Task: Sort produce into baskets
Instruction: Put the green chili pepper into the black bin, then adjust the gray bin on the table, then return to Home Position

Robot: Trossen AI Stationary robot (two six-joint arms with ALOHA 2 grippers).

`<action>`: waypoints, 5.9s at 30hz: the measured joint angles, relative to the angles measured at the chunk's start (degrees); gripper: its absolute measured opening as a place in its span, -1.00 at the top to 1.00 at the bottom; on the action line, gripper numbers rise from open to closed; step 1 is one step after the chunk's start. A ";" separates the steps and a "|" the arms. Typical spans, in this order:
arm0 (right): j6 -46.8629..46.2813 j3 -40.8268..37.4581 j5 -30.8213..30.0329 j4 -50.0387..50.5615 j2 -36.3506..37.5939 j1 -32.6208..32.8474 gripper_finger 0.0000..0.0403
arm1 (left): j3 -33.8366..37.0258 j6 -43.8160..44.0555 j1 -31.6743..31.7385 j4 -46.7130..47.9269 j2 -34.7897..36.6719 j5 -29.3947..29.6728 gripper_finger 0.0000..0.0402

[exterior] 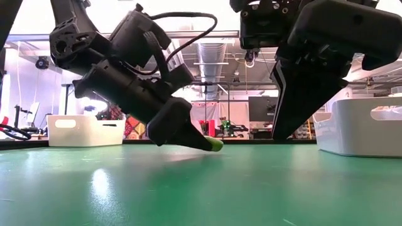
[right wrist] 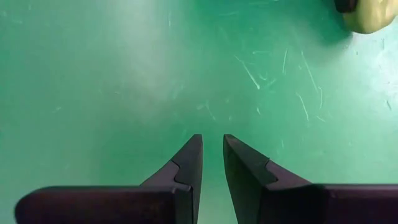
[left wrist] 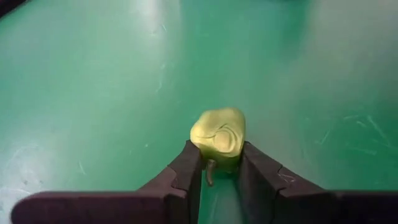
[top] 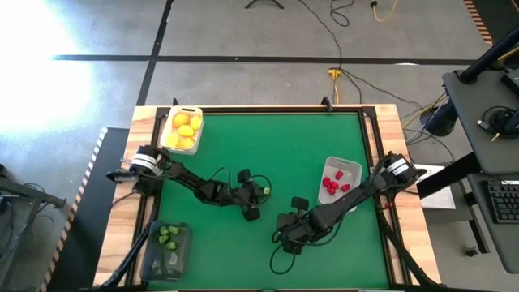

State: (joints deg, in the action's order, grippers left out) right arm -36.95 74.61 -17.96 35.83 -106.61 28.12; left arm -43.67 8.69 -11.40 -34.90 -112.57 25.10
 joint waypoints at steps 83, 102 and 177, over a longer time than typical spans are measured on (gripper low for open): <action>-31.36 -32.02 0.93 13.53 37.57 -22.95 0.94 | -20.18 56.25 -31.19 106.49 25.62 31.15 -0.04; -14.06 -31.71 9.89 -9.76 32.97 -19.34 0.94 | -20.42 47.68 -31.01 106.23 25.62 47.59 -0.04; 39.21 -58.00 11.76 -63.69 55.30 -23.10 0.94 | 26.94 -20.56 14.16 8.64 67.17 -34.78 0.79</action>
State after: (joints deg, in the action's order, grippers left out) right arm 2.27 16.61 -6.20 -27.86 -51.31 5.02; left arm -16.74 -11.87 2.76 -26.26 -45.40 -9.68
